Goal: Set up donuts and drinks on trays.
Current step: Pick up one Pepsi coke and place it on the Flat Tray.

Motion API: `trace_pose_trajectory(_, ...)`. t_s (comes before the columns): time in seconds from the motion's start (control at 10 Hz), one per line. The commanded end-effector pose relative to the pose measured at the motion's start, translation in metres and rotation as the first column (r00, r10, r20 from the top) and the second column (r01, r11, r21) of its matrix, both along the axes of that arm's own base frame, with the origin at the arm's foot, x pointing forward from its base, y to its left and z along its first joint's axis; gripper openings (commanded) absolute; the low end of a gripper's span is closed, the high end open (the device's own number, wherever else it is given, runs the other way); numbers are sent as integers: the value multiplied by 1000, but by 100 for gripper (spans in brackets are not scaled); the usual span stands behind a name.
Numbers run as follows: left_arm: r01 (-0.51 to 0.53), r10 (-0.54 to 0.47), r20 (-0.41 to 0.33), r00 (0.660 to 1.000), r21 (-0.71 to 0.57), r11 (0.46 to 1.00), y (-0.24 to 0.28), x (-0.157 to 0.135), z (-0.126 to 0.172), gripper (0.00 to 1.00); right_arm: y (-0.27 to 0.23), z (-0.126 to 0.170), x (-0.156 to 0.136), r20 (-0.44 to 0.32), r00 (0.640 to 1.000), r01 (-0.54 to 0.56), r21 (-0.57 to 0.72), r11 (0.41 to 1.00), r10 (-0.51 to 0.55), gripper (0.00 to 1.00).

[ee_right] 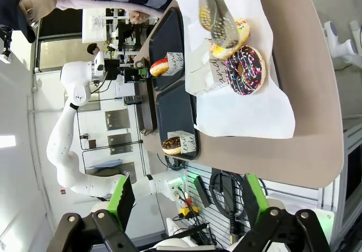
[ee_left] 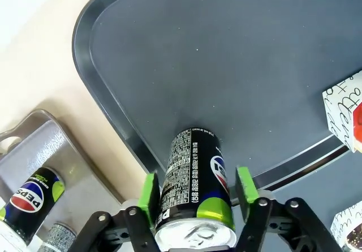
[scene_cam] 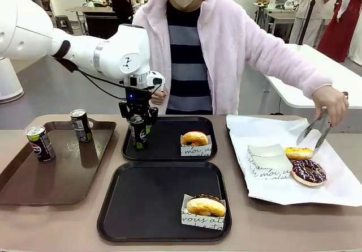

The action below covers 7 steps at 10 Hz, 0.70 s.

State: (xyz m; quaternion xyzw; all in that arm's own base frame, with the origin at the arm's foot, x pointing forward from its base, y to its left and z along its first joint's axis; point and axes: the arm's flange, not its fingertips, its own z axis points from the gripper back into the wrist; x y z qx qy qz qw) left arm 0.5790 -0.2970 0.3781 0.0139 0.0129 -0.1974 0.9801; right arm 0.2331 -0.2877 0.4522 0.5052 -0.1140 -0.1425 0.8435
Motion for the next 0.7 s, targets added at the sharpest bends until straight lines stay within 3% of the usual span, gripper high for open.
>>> trace_pose_trajectory(0.0,1,-1,-3,1000,0,1000,0,3,6,100,0,0,-1,4,1000,-4,6,1000,4,100)
trace_pose_trajectory(0.1,4,-4,-7,1000,-1,1000,0,1,7,100,0,0,-1,4,1000,-4,6,1000,4,100)
trace_pose_trajectory(0.2,9,-9,-18,1000,-3,1000,2,-2,12,91,0,0,-1,4,1000,-4,6,1000,4,100)
trace_pose_trajectory(0.3,12,-12,-20,1000,-15,1000,3,-7,19,100,0,0,-1,4,1000,-4,6,1000,4,100)
trace_pose_trajectory(0.6,19,-20,-26,999,-35,999,4,-44,64,100,0,0,-1,4,1000,-4,6,1000,4,100)
